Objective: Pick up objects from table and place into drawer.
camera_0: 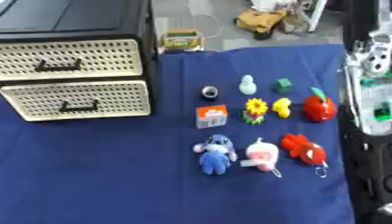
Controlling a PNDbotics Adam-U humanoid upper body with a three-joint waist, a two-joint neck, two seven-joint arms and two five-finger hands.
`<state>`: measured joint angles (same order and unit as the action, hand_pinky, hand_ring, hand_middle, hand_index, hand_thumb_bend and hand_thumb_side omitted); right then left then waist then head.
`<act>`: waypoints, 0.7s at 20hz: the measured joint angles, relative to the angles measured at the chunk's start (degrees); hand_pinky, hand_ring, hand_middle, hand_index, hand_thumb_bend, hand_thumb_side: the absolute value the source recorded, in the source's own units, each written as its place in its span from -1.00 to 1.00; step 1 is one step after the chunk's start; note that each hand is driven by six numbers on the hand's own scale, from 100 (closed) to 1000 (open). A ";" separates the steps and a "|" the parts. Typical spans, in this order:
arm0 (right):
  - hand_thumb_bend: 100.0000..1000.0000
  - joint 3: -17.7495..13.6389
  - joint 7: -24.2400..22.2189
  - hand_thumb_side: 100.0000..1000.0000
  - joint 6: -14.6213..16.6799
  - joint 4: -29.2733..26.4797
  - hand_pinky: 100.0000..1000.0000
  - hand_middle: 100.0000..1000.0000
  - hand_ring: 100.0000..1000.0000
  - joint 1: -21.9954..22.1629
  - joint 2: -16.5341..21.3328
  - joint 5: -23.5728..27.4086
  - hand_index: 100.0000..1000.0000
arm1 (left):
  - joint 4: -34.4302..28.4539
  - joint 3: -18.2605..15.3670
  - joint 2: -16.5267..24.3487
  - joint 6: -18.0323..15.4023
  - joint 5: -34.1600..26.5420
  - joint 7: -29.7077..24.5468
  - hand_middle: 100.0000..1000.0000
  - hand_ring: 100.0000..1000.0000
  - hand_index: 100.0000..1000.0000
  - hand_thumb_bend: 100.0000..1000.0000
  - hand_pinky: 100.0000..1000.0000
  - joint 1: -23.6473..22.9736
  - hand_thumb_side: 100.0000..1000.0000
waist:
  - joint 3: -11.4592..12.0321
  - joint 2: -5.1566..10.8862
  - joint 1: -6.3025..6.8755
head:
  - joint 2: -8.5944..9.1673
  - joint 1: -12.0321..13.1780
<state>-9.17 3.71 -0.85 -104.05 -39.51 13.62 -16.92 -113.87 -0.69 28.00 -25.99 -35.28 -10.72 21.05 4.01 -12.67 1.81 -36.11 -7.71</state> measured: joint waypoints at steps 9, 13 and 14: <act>-1.00 -0.31 0.36 1.00 0.38 1.06 0.48 0.36 0.47 -0.75 1.37 -0.99 0.83 | 0.00 -2.58 12.55 -7.89 7.90 -3.15 -0.06 -0.39 0.70 -1.00 -0.58 -3.53 0.33 | 0.18 -0.13 0.07 | 0.44 -1.29; -1.00 -0.35 0.51 1.00 0.54 1.41 0.48 0.36 0.47 -0.95 1.75 -1.57 0.83 | -0.01 -2.71 18.28 -11.48 11.52 -4.83 -0.30 -0.80 0.71 -1.00 -0.97 -4.69 0.30 | -0.03 -0.13 0.01 | 0.44 -2.33; -1.00 -0.35 0.57 1.00 0.60 1.45 0.48 0.36 0.47 -1.08 1.76 -1.67 0.83 | -0.01 -2.74 19.67 -12.34 12.38 -5.50 -0.31 -0.82 0.71 -1.00 -0.99 -4.97 0.30 | -0.03 -0.13 -0.01 | 0.43 -2.56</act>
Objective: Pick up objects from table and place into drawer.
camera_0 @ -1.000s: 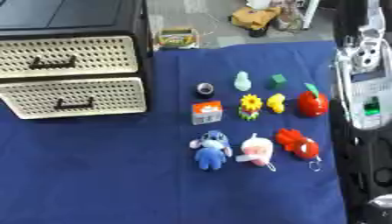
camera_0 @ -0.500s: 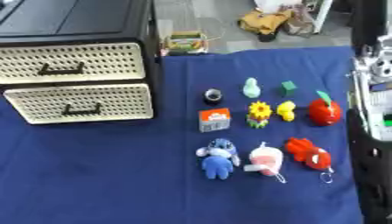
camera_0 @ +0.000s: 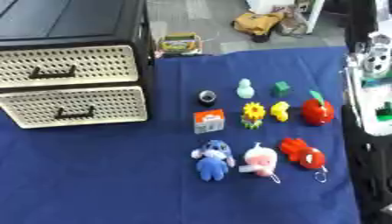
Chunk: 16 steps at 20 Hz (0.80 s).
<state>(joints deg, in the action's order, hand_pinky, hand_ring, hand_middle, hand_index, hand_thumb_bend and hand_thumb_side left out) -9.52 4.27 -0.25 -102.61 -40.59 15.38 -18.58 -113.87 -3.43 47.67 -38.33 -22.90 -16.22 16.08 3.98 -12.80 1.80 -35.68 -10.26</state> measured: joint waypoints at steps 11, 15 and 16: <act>-1.00 0.05 0.43 1.00 0.44 0.32 0.49 0.37 0.48 -0.70 -0.12 -0.92 0.82 | -0.04 -0.27 15.43 -0.42 9.77 -7.89 -1.00 -1.00 0.66 -1.00 -1.00 2.19 0.86 | -0.09 0.81 -0.91 | -0.01 -0.37; -1.00 0.29 0.50 1.00 0.53 0.34 0.49 0.37 0.48 -0.72 -0.36 -0.99 0.82 | -0.08 0.55 18.37 0.76 13.14 -9.42 -1.00 -1.00 0.67 -1.00 -1.00 3.90 1.00 | -0.14 1.15 -0.92 | -0.01 -0.10; -1.00 0.36 0.49 1.00 0.55 0.34 0.49 0.37 0.48 -0.72 -0.50 -1.01 0.82 | -0.09 0.89 18.74 1.12 14.07 -9.98 -1.00 -1.00 0.69 -1.00 -1.00 4.48 1.00 | -0.15 1.17 -0.93 | -0.01 -0.01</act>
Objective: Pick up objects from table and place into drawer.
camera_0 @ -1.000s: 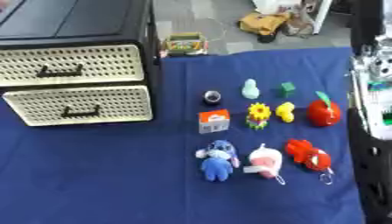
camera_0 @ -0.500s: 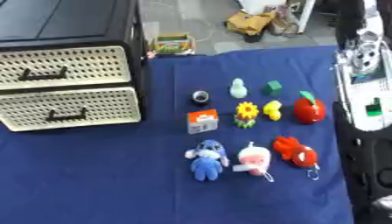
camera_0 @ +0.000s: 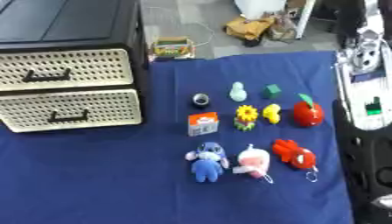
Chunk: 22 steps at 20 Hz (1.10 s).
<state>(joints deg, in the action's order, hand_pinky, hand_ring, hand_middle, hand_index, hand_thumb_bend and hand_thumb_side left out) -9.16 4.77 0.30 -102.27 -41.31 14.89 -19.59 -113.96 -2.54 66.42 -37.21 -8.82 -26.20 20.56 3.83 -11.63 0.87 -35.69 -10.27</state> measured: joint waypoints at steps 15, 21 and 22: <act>-1.00 0.38 -0.25 1.00 0.22 0.33 0.49 0.36 0.48 -0.01 -0.66 -0.51 0.82 | -0.27 8.16 0.46 4.45 12.42 -4.49 -1.00 -1.00 0.82 -1.00 -1.00 8.17 1.00 | -0.46 0.52 -0.19 | 0.00 1.36; -1.00 0.49 -0.48 1.00 0.23 0.33 0.49 0.36 0.48 0.01 -1.09 -0.52 0.81 | -0.28 11.87 -1.30 4.82 15.20 -4.86 -1.00 -1.00 0.82 -1.00 -1.00 11.68 1.00 | -0.66 0.66 0.04 | 0.08 2.63; -1.00 0.53 -0.52 1.00 0.20 0.33 0.49 0.36 0.48 0.02 -1.10 -0.52 0.82 | -0.28 12.40 -1.66 4.97 15.31 -5.01 -1.00 -1.00 0.82 -1.00 -1.00 12.27 1.00 | -0.66 0.67 0.05 | 0.10 2.68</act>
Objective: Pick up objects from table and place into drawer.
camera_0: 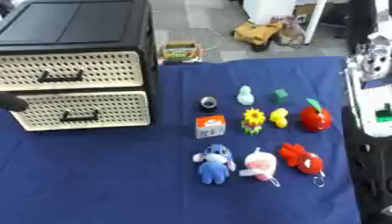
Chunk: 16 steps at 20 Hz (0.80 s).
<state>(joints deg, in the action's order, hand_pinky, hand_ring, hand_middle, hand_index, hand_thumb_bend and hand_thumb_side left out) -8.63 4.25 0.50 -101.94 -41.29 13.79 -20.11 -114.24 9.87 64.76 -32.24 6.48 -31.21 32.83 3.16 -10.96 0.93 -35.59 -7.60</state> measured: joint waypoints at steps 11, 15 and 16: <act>-1.00 0.20 -0.35 1.00 -0.15 -0.01 0.49 0.36 0.48 0.05 -0.05 0.00 0.81 | 0.00 3.61 -4.67 3.11 -0.27 -3.11 -1.00 -1.00 0.80 -1.00 -1.00 5.89 1.00 | -0.11 0.03 0.33 | 0.42 0.27; -1.00 0.20 -0.45 1.00 -0.21 -0.01 0.49 0.36 0.48 0.23 -0.07 0.00 0.81 | 0.00 4.13 -6.28 4.72 0.43 -4.49 -1.00 -1.00 0.80 -1.00 -1.00 7.81 1.00 | -0.12 0.03 0.35 | 0.48 0.41; -1.00 0.21 -0.46 1.00 -0.22 -0.01 0.49 0.36 0.48 0.26 -0.07 0.00 0.81 | 0.00 4.17 -6.50 5.25 0.93 -4.65 -1.00 -1.00 0.81 -1.00 -1.00 8.16 1.00 | -0.15 0.03 0.37 | 0.49 0.42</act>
<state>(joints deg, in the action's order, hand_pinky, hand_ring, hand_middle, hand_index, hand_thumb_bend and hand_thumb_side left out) -8.43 3.79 0.28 -101.94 -41.03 13.72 -20.11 -114.24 14.04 58.26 -26.99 7.41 -35.86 40.99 3.02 -10.93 1.29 -35.10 -7.18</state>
